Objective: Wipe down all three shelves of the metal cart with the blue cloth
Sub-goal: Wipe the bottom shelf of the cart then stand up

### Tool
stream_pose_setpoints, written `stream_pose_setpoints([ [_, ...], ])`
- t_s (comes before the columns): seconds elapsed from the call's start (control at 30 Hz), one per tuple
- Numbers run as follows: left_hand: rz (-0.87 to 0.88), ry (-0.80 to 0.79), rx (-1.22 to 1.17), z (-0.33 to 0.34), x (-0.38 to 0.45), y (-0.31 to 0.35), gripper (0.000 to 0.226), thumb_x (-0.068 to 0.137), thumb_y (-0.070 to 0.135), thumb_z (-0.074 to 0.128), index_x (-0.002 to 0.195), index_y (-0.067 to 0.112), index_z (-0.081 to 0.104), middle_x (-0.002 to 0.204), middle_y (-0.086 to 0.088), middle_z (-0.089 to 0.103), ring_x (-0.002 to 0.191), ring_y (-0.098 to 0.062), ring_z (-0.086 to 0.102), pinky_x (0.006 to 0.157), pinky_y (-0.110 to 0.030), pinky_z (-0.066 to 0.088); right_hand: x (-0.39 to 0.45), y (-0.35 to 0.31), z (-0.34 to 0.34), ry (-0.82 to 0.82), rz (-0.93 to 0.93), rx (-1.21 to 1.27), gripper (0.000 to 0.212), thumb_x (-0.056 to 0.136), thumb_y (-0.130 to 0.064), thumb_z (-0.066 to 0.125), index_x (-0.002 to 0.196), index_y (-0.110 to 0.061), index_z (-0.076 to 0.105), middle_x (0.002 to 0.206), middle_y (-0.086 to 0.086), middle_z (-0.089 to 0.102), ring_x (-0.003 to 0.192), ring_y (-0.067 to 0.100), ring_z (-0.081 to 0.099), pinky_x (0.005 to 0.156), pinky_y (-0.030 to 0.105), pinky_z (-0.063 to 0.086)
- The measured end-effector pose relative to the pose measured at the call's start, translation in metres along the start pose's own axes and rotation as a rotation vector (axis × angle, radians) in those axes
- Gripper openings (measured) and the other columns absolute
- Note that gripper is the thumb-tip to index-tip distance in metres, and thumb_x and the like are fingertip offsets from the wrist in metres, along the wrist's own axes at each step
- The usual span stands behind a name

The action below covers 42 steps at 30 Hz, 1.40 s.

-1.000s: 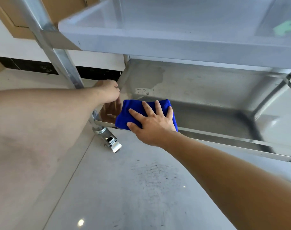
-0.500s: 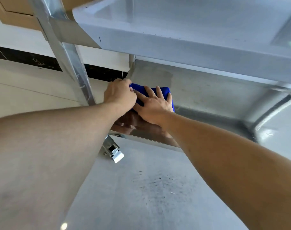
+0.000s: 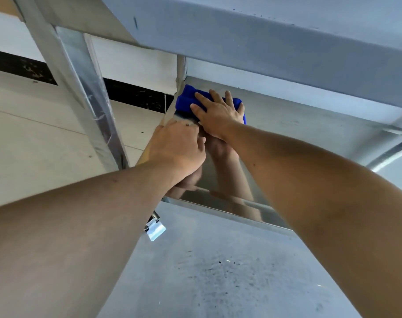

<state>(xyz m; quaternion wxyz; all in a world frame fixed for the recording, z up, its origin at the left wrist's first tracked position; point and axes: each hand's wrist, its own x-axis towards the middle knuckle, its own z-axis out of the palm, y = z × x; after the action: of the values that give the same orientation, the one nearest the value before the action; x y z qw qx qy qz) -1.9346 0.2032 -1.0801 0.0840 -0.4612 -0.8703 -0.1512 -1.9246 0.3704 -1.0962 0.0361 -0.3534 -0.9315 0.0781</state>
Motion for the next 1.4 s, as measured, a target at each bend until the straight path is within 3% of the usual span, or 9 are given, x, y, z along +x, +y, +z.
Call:
stream_pose_setpoints([
  [0.23, -0.095, 0.003, 0.092, 0.005, 0.008, 0.029, 0.046, 0.093, 0.054, 0.045, 0.101, 0.012, 0.064, 0.097, -0.008, 0.063, 0.095, -0.025, 0.059, 0.086, -0.044, 0.050, 0.010, 0.010, -0.002, 0.067, 0.021, 0.005, 0.056, 0.101, -0.064, 0.018, 0.154, -0.047, 0.022, 0.164, -0.006, 0.023, 0.153, 0.030, 0.004, 0.117, 0.065, 0.001],
  [0.37, -0.115, 0.023, 0.081, 0.004, 0.011, 0.040, 0.037, 0.092, 0.049, 0.049, 0.084, 0.014, 0.058, 0.081, -0.007, 0.056, 0.085, -0.025, 0.058, 0.070, -0.037, 0.046, 0.006, 0.028, -0.004, 0.093, 0.052, 0.010, 0.055, 0.101, -0.062, 0.019, 0.152, -0.045, 0.028, 0.159, -0.005, 0.032, 0.151, 0.030, 0.009, 0.116, 0.064, 0.004],
  [0.47, -0.151, -0.017, 0.140, 0.004, 0.014, 0.049, 0.044, 0.091, 0.050, 0.048, 0.079, 0.009, 0.061, 0.073, -0.008, 0.056, 0.074, -0.024, 0.056, 0.063, -0.035, 0.042, -0.001, 0.055, -0.009, 0.107, 0.072, -0.006, 0.055, 0.100, -0.062, 0.019, 0.150, -0.044, 0.032, 0.154, -0.005, 0.037, 0.149, 0.030, 0.014, 0.114, 0.061, 0.009],
  [0.63, -0.119, -0.030, 0.101, 0.007, 0.010, 0.069, 0.038, 0.092, 0.045, 0.047, 0.102, 0.012, 0.065, 0.101, -0.011, 0.059, 0.099, -0.031, 0.053, 0.082, -0.044, 0.044, -0.017, 0.113, -0.018, 0.125, 0.206, -0.029, 0.056, 0.098, -0.064, 0.019, 0.147, -0.043, 0.035, 0.154, -0.004, 0.037, 0.149, 0.031, 0.014, 0.112, 0.059, 0.012],
  [0.83, 0.004, -0.085, -0.025, 0.021, 0.011, 0.135, 0.035, 0.092, 0.041, 0.044, 0.099, 0.016, 0.066, 0.102, -0.008, 0.063, 0.101, -0.028, 0.050, 0.082, -0.042, 0.041, -0.044, 0.197, -0.034, 0.123, 0.328, -0.036, 0.059, 0.094, -0.067, 0.020, 0.144, -0.042, 0.038, 0.152, -0.001, 0.040, 0.144, 0.031, 0.020, 0.108, 0.055, 0.015],
  [0.97, 0.127, -0.077, -0.095, 0.035, 0.010, 0.189, 0.041, 0.093, 0.044, 0.044, 0.112, 0.016, 0.067, 0.113, -0.005, 0.064, 0.110, -0.027, 0.052, 0.089, -0.043, 0.043, -0.061, 0.243, -0.044, 0.108, 0.372, -0.036, 0.061, 0.093, -0.067, 0.020, 0.147, -0.043, 0.033, 0.156, 0.000, 0.035, 0.148, 0.034, 0.014, 0.111, 0.058, 0.012],
  [1.1, 0.211, -0.100, -0.127, 0.044, 0.002, 0.238, 0.035, 0.090, 0.045, 0.047, 0.091, 0.019, 0.071, 0.093, -0.001, 0.066, 0.097, -0.025, 0.054, 0.082, -0.041, 0.046, -0.086, 0.295, -0.054, 0.104, 0.429, -0.014, 0.063, 0.092, -0.069, 0.020, 0.148, -0.043, 0.032, 0.158, 0.000, 0.032, 0.151, 0.034, 0.008, 0.113, 0.061, 0.008],
  [1.23, 0.252, -0.141, -0.177, 0.048, -0.006, 0.277, 0.027, 0.086, 0.041, 0.052, 0.073, 0.020, 0.064, 0.078, 0.002, 0.059, 0.085, -0.023, 0.050, 0.074, -0.037, 0.043, -0.110, 0.340, -0.064, 0.106, 0.492, -0.015, 0.063, 0.090, -0.069, 0.019, 0.145, -0.044, 0.035, 0.155, 0.000, 0.035, 0.150, 0.033, 0.010, 0.112, 0.060, 0.010],
  [1.4, 0.253, -0.162, -0.153, 0.055, -0.011, 0.310, 0.030, 0.087, 0.043, 0.052, 0.075, 0.020, 0.067, 0.078, -0.001, 0.065, 0.084, -0.026, 0.057, 0.074, -0.036, 0.050, -0.144, 0.388, -0.074, 0.088, 0.556, 0.002, 0.063, 0.090, -0.069, 0.020, 0.147, -0.045, 0.032, 0.162, -0.001, 0.026, 0.152, 0.032, 0.003, 0.114, 0.059, 0.005],
])
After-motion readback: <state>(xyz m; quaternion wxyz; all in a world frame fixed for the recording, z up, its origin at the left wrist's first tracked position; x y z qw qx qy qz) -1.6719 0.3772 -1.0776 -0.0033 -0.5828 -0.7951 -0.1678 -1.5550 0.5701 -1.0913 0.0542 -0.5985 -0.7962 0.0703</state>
